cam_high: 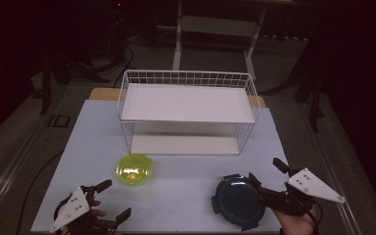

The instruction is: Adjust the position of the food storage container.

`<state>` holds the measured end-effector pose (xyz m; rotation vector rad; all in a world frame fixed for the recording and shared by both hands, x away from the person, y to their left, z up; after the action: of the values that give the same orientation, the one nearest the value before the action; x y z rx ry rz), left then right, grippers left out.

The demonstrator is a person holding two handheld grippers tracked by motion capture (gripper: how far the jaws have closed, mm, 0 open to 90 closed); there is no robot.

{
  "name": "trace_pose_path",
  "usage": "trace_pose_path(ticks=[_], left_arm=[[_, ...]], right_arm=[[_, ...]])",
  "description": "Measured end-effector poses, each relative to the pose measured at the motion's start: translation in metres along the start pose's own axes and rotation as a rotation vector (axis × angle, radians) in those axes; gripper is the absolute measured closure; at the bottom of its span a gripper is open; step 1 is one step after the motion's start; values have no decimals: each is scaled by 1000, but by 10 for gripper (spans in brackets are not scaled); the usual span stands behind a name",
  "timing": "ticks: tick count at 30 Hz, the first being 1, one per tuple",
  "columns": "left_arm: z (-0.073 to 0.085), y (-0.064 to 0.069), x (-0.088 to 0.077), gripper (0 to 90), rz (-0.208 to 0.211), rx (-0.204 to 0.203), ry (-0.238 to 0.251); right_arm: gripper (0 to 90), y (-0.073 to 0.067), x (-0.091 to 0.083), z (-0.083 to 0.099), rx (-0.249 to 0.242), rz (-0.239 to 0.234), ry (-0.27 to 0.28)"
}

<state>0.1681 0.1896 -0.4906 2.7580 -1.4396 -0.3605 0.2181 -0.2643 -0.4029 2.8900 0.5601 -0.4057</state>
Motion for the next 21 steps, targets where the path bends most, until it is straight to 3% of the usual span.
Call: trace_pose_path(ticks=[5, 10, 14, 21], left_arm=[[0, 0, 0, 0, -1, -1, 0], [0, -1, 0, 0, -2, -4, -4], [0, 0, 1, 0, -1, -3, -3], [0, 0, 1, 0, 0, -3, -2]], right_arm=[[245, 16, 7, 11, 56, -20, -72], [459, 26, 11, 30, 43, 32, -135], [594, 33, 15, 45, 52, 34, -184], [748, 40, 15, 74, 52, 33, -275]])
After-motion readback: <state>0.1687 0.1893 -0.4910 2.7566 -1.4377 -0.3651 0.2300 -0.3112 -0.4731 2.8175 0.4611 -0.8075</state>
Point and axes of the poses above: each handheld gripper's, and its own axes: x roughly forward along the jaws, z roughly out of its underside, y roughly to its right, the point moved 3 cm from there along x, roughly forward along the jaws, and after that the axes turned 9 degrees about z, right-handed, at the moved point
